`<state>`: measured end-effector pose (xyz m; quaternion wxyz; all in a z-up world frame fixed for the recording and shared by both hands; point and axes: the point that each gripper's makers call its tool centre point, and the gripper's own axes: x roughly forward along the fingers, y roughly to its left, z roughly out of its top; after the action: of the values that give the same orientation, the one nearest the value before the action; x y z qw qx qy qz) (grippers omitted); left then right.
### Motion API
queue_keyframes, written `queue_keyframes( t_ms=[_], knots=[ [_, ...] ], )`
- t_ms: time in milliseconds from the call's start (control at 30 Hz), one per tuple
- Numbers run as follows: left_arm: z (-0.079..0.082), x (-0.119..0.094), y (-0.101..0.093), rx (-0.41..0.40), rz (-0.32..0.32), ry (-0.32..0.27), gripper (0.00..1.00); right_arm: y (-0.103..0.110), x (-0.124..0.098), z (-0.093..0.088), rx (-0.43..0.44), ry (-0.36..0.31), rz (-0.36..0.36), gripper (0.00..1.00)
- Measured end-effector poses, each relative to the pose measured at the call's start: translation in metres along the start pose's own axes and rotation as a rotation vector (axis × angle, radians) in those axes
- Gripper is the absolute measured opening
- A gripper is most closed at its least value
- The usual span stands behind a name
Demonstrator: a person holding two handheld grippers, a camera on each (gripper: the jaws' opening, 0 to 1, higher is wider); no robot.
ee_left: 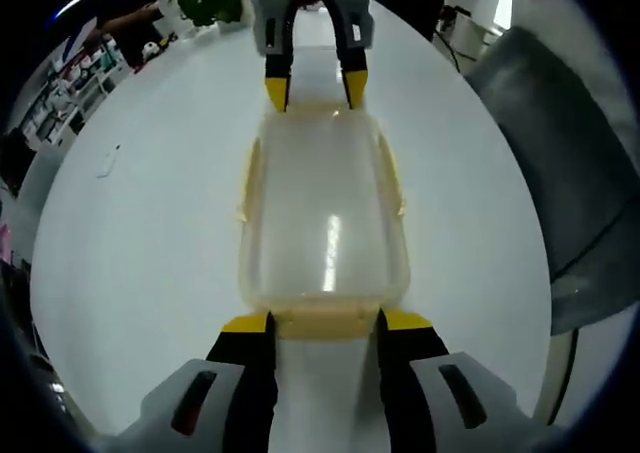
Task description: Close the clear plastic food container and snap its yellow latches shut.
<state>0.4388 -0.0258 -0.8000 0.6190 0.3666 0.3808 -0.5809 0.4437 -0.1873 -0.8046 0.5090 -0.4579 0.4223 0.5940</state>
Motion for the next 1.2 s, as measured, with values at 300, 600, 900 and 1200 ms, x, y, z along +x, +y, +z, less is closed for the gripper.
queue_keyframes(
  t_ms=[300, 600, 900, 1200],
  knots=[
    [0.000, 0.000, 0.000, -0.012, 0.011, 0.014, 0.36, 0.000, -0.002, -0.002, 0.008, -0.010, -0.007, 0.35],
    [0.000, -0.011, 0.004, -0.015, 0.036, 0.006, 0.36, -0.007, -0.016, 0.005, 0.005, -0.059, -0.020, 0.35],
    [0.008, -0.033, -0.001, -0.001, 0.031, 0.027, 0.35, 0.000, -0.035, 0.014, 0.002, -0.093, -0.027, 0.35],
    [0.023, -0.052, -0.003, 0.004, 0.027, 0.040, 0.35, 0.003, -0.061, 0.016, -0.009, -0.107, -0.045, 0.35]
  ],
)
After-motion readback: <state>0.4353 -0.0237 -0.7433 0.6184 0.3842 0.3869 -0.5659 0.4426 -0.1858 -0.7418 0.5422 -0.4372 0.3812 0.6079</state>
